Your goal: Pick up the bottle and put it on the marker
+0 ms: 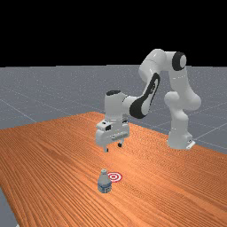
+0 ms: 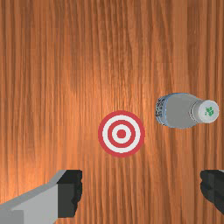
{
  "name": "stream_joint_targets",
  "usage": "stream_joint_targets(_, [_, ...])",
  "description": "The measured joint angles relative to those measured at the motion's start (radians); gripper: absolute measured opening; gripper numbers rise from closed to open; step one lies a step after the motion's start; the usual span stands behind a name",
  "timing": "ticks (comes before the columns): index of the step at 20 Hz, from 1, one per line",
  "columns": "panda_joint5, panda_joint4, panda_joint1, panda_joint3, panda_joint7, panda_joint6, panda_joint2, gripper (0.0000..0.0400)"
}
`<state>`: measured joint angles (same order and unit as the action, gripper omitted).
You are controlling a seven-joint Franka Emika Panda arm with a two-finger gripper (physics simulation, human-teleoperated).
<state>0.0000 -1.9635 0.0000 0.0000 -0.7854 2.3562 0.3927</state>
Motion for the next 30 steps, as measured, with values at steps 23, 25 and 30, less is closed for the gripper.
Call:
stream_joint_targets(23, [0.055,-0.058,0.183,-0.14,1.606,0.154,-0.193,0.0389])
stream_joint_targets(25, [0.073,-0.057,0.194,-0.124,1.616,0.261,-0.166,0.0396])
stream_joint_targets(30, [0.1,-0.011,0.195,-0.106,1.604,0.398,-0.068,0.04])
